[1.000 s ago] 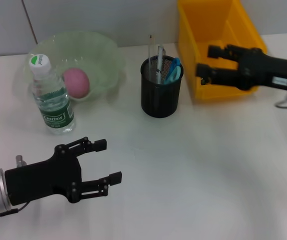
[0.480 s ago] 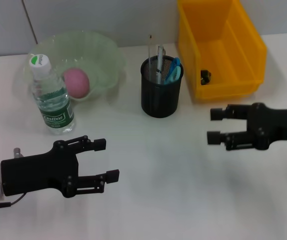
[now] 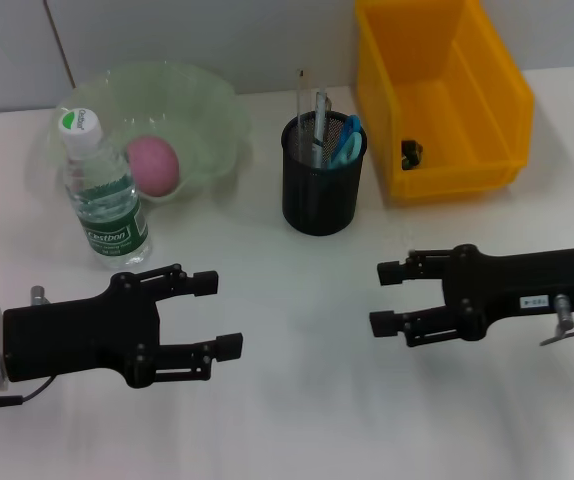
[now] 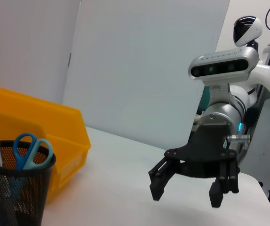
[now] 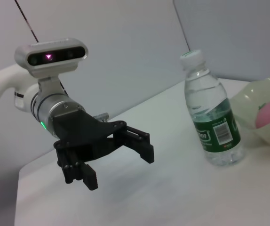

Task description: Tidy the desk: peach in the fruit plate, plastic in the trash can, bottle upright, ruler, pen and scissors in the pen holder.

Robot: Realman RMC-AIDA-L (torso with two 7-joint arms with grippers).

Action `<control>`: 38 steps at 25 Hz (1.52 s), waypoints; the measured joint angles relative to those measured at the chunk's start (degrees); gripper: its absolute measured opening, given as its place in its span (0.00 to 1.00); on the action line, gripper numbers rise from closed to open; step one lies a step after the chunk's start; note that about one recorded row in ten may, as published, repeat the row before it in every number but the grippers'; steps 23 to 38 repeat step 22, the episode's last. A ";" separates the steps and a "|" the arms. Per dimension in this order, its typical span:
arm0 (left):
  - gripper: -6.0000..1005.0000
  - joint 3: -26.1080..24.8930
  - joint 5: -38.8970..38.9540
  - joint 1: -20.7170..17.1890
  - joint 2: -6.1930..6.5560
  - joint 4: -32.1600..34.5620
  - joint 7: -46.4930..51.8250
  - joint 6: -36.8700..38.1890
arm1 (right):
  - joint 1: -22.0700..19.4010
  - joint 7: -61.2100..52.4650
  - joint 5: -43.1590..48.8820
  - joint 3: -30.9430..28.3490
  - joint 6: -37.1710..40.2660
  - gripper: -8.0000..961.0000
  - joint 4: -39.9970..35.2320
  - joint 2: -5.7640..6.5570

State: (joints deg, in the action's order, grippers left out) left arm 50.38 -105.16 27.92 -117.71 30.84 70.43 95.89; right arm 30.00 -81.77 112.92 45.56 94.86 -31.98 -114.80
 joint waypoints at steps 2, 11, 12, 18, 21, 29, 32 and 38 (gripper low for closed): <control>0.84 0.01 0.00 0.02 0.03 0.00 0.01 0.00 | 0.46 0.23 0.34 0.00 -0.55 0.85 0.54 -0.19; 0.84 0.24 -0.27 0.21 0.20 -0.06 0.25 0.76 | 0.90 0.32 1.50 -0.04 -0.96 0.85 1.01 -0.37; 0.84 0.24 -0.27 0.21 0.20 -0.06 0.25 0.76 | 0.90 0.32 1.50 -0.04 -0.96 0.85 1.01 -0.37; 0.84 0.24 -0.35 0.21 0.24 -0.10 0.36 0.77 | 0.89 0.53 1.60 -0.04 -0.97 0.85 1.04 -0.34; 0.84 0.24 -1.14 0.20 0.29 0.00 0.73 0.79 | 0.86 0.66 1.60 -0.04 -0.96 0.85 1.04 -0.33; 0.84 0.24 -1.14 0.20 0.29 0.00 0.73 0.79 | 0.86 0.66 1.60 -0.04 -0.96 0.85 1.04 -0.33; 0.84 0.24 -1.14 0.20 0.29 0.00 0.73 0.79 | 0.86 0.66 1.60 -0.04 -0.96 0.85 1.04 -0.33; 0.84 0.24 -1.14 0.20 0.29 0.00 0.73 0.79 | 0.86 0.66 1.60 -0.04 -0.96 0.85 1.04 -0.33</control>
